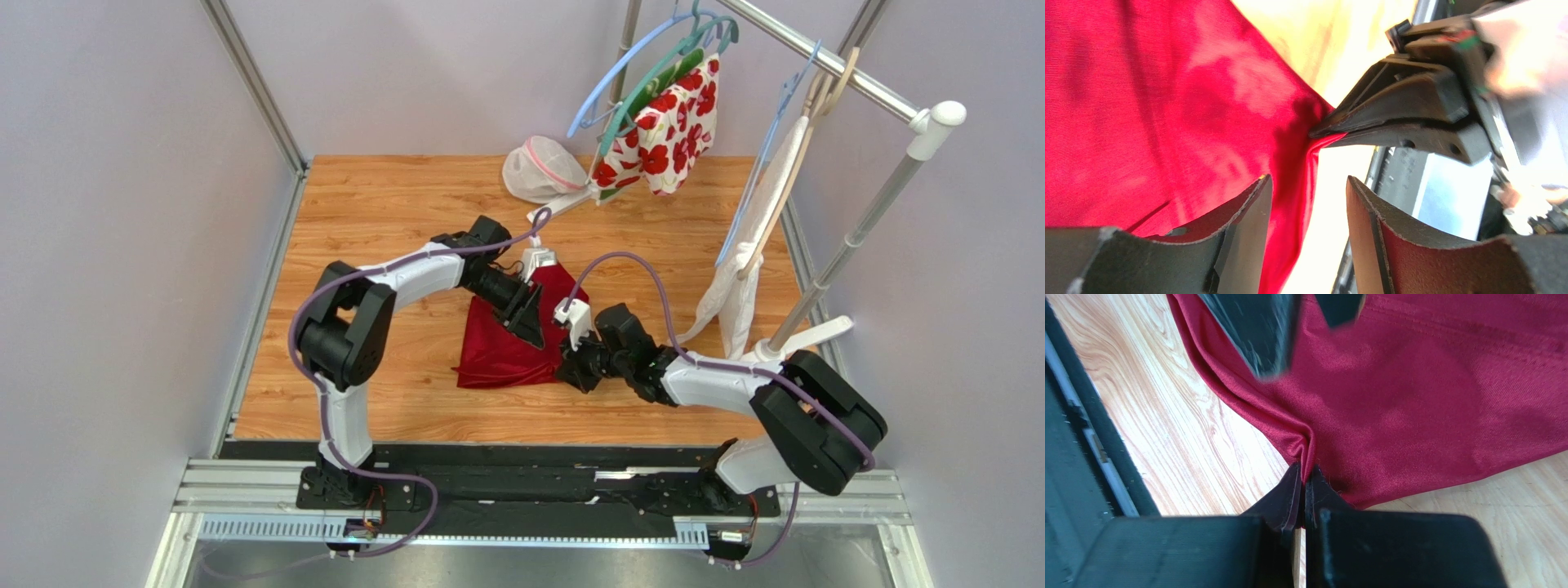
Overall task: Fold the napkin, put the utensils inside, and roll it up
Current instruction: Roll the napkin with the utensil
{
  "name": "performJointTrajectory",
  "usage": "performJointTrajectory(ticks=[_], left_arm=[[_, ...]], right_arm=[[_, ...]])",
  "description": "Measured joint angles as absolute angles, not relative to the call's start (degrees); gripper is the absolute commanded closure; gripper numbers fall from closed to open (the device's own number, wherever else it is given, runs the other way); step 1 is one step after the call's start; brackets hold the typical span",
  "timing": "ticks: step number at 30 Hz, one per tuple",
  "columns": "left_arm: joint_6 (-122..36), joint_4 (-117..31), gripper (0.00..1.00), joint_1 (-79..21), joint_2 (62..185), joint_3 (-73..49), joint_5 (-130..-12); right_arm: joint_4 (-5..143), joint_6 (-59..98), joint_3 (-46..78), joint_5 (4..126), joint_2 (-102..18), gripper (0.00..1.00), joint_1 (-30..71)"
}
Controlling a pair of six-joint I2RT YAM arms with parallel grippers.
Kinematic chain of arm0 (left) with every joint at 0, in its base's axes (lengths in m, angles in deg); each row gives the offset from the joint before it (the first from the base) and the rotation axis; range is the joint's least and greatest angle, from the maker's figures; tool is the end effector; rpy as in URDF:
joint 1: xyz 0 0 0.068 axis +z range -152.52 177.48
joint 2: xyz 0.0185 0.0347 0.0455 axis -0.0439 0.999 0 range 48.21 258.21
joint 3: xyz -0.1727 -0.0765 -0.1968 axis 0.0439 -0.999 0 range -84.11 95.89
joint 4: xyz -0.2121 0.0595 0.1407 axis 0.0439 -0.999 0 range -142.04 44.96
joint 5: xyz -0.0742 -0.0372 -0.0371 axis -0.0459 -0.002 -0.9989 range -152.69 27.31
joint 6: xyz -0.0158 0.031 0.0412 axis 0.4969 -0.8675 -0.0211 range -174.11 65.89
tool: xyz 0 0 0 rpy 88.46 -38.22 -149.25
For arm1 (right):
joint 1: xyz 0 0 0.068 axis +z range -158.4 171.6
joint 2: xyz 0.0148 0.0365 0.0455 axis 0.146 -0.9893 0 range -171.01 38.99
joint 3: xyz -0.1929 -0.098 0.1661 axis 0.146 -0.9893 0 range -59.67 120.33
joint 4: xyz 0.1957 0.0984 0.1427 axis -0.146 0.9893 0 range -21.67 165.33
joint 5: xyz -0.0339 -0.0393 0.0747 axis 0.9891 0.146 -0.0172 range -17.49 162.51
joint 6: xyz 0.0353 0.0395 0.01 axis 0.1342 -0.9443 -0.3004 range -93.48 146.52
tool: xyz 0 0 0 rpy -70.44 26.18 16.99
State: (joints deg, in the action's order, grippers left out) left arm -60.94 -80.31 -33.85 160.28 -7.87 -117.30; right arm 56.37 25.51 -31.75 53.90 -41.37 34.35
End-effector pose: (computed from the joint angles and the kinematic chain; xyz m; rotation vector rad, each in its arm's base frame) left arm 0.3125 -0.2244 0.1739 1.0916 2.4526 -1.4439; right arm 0.1794 0.1812 0.1463 -1.0010 2.1281 0.7596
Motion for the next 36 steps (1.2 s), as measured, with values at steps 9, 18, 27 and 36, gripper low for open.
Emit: performJointTrajectory(ticks=[9,18,27,36], left_arm=[[-51.80,-64.64,0.43,-29.35,148.35,-21.22,-104.69],[-45.09,-48.33,0.43,-28.30,134.78,-36.74,-97.06],[-40.96,-37.34,0.43,-28.30,129.99,-47.01,-94.50],[-35.12,-35.28,0.42,-28.73,122.75,-55.12,-85.41]], right_arm=[[57.98,20.30,-29.06,43.96,-45.50,1.00,26.70],[59.01,12.52,-26.22,36.24,-49.61,1.00,20.31],[61.06,5.05,-22.22,31.46,-54.76,1.00,14.59],[62.49,1.97,-20.04,29.49,-59.57,1.00,12.68]])
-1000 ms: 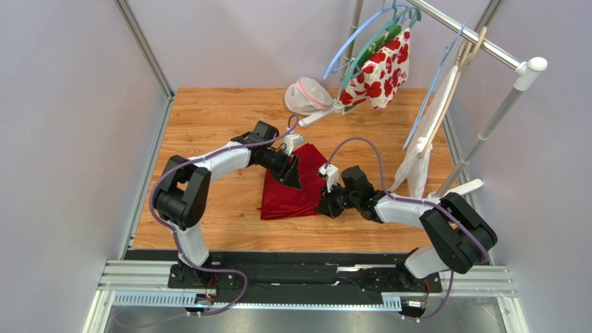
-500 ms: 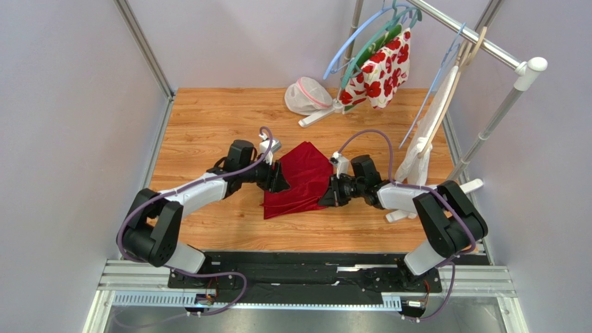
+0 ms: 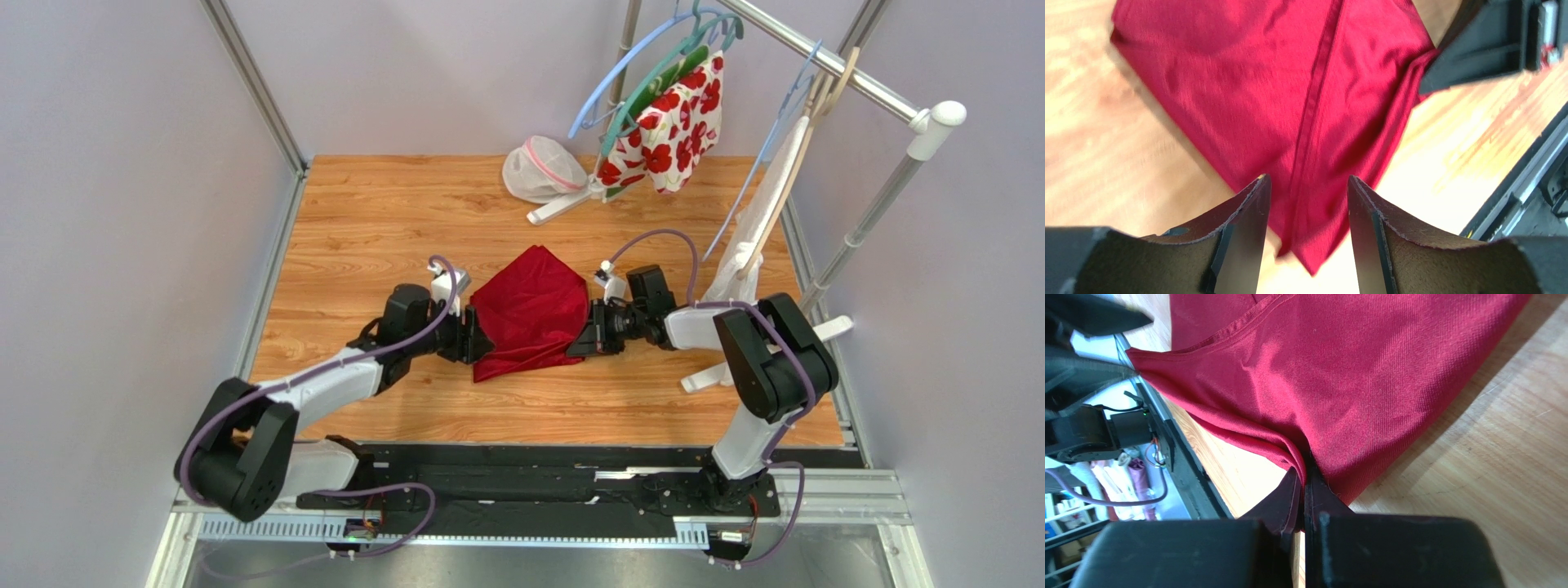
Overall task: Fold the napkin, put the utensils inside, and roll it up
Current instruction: Roll the napkin with the utensil
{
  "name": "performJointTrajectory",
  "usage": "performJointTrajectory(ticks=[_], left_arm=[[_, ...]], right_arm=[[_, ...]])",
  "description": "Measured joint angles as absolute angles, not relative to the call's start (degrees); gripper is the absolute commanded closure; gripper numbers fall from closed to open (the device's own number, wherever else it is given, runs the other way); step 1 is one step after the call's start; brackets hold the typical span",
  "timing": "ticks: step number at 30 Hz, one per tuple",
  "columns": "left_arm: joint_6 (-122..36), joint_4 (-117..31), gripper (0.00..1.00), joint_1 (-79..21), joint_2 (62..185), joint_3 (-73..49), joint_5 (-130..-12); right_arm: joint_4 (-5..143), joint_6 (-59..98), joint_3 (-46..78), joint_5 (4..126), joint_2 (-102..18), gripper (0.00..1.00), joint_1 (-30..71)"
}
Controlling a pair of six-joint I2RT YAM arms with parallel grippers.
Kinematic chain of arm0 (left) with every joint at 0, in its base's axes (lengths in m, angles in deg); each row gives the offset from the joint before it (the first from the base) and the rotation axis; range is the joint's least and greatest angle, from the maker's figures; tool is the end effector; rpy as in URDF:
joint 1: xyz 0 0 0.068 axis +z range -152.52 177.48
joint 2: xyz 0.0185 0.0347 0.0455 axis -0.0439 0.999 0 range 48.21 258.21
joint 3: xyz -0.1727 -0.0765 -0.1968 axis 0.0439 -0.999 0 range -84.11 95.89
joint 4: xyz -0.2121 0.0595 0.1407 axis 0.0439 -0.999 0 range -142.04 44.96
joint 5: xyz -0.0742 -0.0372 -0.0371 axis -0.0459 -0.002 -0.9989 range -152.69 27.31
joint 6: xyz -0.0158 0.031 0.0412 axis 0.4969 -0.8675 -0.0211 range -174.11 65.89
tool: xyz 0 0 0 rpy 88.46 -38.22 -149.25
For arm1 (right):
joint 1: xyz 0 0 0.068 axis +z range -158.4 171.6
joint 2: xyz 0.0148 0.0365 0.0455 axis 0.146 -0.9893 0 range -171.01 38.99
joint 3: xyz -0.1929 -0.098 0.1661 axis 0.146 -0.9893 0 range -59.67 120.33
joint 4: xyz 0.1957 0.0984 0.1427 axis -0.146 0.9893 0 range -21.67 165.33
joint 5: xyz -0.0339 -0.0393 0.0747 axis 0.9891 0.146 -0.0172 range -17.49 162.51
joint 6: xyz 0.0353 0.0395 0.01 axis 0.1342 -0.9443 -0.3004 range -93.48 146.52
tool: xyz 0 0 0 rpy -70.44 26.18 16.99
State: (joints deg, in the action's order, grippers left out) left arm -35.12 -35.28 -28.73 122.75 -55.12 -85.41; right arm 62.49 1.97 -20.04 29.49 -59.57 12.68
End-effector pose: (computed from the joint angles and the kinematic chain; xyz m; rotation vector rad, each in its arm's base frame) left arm 0.2188 -0.1232 0.1726 0.3753 2.2467 -0.8661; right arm 0.2687 0.1295 0.1157 -0.2585 2.5635 1.2586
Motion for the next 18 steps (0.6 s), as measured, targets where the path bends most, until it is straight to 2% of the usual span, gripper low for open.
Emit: performJointTrajectory(ticks=[8,18], left_arm=[[-34.69,-31.77,0.41,-35.38,111.45,-63.49,-80.86],[-40.30,-29.34,0.41,-46.83,111.00,-60.39,-69.17]], right_arm=[[63.82,0.76,-18.79,28.37,-60.99,1.00,12.29],[67.82,0.94,-16.60,28.66,-61.65,1.00,12.16]])
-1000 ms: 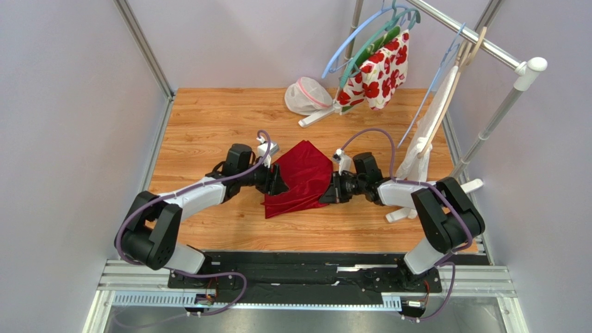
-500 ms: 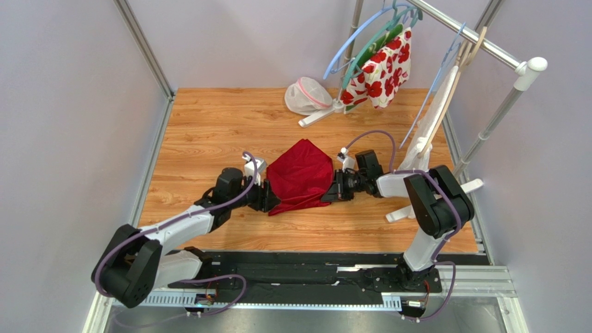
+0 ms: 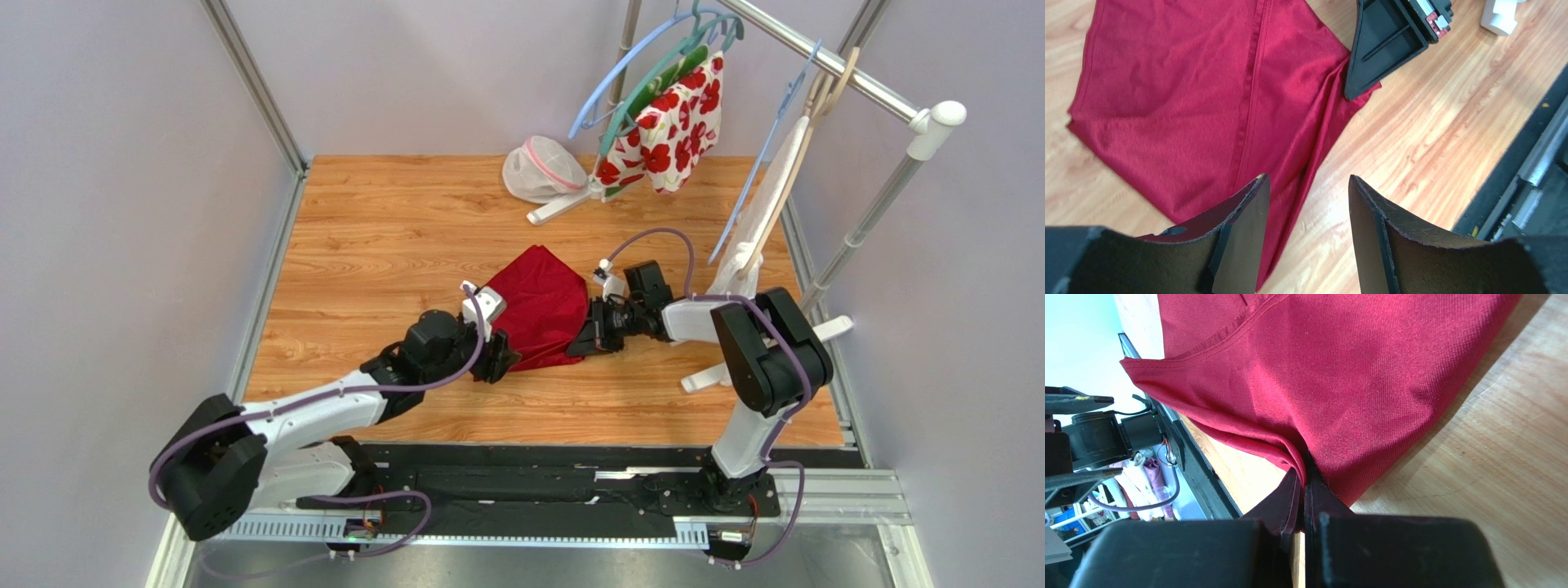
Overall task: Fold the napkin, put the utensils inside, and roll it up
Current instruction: Roll the napkin with the utensil
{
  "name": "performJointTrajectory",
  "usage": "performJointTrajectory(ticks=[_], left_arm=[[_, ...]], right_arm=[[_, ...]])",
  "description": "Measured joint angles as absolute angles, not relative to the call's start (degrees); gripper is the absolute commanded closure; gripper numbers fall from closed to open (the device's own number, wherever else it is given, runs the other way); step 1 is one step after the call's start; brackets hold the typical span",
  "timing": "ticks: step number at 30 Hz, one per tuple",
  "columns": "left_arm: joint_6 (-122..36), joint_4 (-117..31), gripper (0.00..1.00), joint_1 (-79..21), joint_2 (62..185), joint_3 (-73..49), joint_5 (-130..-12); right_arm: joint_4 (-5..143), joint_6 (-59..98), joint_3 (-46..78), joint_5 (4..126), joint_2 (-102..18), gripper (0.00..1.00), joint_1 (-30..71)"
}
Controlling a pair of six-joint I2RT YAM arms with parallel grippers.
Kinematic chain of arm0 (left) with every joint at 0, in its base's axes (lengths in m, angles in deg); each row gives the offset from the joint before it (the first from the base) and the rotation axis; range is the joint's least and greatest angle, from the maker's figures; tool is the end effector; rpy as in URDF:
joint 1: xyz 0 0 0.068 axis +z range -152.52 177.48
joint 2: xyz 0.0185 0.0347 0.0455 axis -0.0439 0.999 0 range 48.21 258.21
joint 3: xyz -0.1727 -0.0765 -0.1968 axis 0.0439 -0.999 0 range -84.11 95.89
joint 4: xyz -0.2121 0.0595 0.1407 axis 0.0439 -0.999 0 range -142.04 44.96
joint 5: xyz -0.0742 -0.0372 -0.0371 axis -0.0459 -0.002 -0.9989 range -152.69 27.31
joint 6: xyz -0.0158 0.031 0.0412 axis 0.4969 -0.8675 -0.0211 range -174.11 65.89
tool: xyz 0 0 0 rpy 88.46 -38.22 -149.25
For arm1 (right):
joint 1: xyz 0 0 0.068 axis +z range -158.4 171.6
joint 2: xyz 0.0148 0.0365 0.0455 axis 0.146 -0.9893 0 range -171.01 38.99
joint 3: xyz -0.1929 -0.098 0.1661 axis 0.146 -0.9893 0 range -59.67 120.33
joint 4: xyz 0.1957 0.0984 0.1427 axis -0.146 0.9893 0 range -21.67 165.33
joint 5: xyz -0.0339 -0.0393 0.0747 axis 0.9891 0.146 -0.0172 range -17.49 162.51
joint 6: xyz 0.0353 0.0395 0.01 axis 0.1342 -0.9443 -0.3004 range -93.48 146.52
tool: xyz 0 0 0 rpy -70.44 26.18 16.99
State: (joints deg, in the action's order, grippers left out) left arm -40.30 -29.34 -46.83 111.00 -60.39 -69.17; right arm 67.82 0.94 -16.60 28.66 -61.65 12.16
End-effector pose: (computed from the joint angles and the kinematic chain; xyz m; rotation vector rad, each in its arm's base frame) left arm 0.1601 -0.1620 0.1971 0.6149 1.9643 -0.7585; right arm 0.2770 0.1302 0.1147 -0.1973 2.6383 1.2773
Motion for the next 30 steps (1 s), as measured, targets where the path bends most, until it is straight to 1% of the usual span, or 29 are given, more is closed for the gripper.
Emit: performJointTrajectory(ticks=[7,11,25,30], left_arm=[[-44.39,-28.03,0.41,-49.45,121.18,-56.98,-67.64],[-45.99,-27.96,0.41,-50.57,124.90,-56.28,-67.03],[-46.68,-28.16,0.42,-52.67,125.14,-56.30,-66.46],[-46.51,-29.21,0.44,-53.52,126.16,-56.30,-64.73]], right_arm=[[68.89,1.09,-15.99,28.61,-61.91,1.00,12.14],[69.04,1.13,-15.80,28.42,-62.09,1.00,12.14],[71.12,0.98,-14.16,27.08,-63.62,1.00,11.55],[71.56,0.63,-13.30,25.23,-64.97,1.00,10.85]])
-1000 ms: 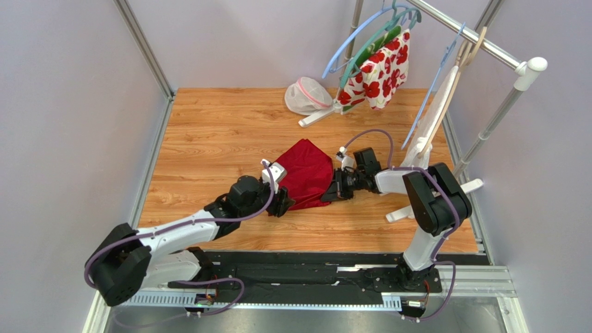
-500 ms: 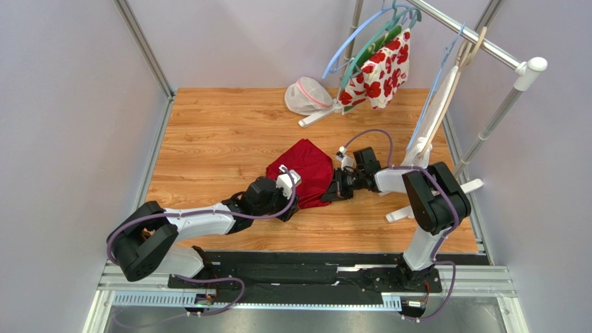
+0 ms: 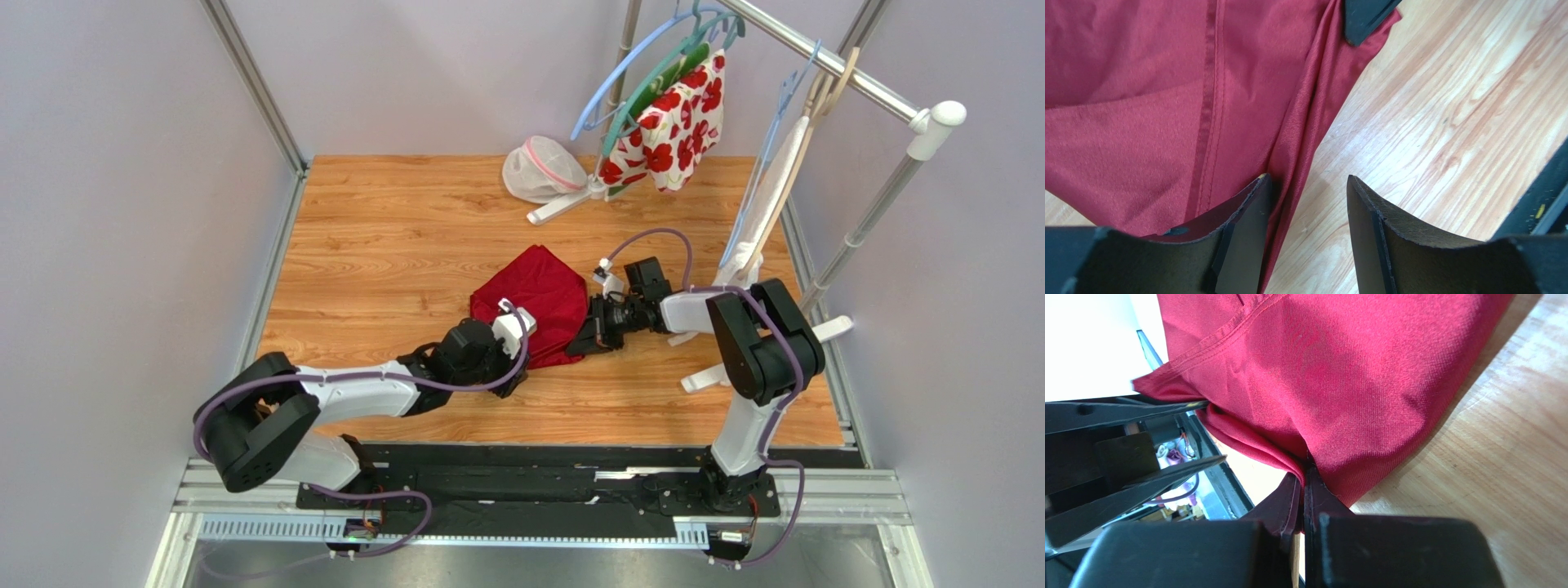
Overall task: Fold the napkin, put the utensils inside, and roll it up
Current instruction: Roll the napkin with the utensil
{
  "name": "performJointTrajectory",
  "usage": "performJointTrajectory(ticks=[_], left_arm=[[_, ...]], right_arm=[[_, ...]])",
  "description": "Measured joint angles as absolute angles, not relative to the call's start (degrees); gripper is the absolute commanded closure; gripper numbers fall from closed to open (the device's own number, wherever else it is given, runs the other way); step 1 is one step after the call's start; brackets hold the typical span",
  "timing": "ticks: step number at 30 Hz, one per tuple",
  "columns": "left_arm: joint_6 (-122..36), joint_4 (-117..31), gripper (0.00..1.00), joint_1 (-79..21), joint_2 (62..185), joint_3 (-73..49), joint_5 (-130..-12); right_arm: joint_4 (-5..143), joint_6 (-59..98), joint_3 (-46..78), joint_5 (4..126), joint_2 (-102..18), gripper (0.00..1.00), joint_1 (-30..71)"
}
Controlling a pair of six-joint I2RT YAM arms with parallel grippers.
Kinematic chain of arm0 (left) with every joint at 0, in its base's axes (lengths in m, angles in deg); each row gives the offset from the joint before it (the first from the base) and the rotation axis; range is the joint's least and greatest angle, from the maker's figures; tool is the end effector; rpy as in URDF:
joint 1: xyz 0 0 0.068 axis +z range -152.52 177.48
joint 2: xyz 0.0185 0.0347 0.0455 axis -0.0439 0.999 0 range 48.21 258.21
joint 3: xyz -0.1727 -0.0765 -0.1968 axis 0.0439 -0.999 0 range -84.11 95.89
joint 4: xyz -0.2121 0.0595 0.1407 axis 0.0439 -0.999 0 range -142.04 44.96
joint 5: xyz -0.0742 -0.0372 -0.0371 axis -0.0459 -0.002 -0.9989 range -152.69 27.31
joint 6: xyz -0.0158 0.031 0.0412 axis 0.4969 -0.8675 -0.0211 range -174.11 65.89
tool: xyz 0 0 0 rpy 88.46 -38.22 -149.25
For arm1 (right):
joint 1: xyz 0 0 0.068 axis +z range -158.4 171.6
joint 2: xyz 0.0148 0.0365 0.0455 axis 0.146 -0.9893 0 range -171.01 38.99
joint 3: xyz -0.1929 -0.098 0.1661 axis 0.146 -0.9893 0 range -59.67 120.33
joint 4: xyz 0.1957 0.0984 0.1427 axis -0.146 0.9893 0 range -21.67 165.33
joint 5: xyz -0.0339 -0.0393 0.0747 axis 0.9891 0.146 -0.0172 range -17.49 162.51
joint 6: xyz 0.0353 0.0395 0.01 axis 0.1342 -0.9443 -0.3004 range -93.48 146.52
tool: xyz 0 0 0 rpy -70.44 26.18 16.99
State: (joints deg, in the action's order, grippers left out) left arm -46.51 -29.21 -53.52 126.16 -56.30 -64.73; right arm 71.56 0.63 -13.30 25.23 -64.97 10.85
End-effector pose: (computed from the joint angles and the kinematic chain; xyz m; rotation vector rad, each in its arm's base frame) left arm 0.1616 -0.2018 0.1604 0.8466 2.0705 -0.6131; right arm 0.2874 0.1280 0.1094 -0.1495 2.6900 1.3494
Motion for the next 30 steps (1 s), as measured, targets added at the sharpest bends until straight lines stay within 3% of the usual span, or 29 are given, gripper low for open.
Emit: performJointTrajectory(ticks=[4,7,8,13,18,30], left_arm=[[-46.34,-30.10,0.51,-53.83,127.83,-56.19,-63.53],[-46.07,-30.98,0.67,-54.26,129.31,-55.51,-61.96],[-46.05,-31.18,0.79,-54.31,129.75,-55.19,-61.39],[-45.46,-32.71,0.99,-54.29,130.80,-54.01,-60.45],[-45.22,-35.87,1.00,-54.29,131.10,-52.10,-62.94],[-40.28,-44.97,1.00,-49.04,136.94,-44.61,-76.40]], right_arm=[[71.56,0.39,-13.06,24.11,-65.61,1.00,10.28],[71.60,0.39,-13.00,23.87,-65.67,1.00,10.15],[71.64,0.39,-13.00,23.83,-65.72,1.00,10.13],[71.97,0.50,-13.00,23.56,-65.74,1.00,9.73],[72.69,1.92,-13.00,23.59,-65.15,1.00,9.63],[77.87,8.41,-13.00,27.81,-54.37,0.69,9.52]])
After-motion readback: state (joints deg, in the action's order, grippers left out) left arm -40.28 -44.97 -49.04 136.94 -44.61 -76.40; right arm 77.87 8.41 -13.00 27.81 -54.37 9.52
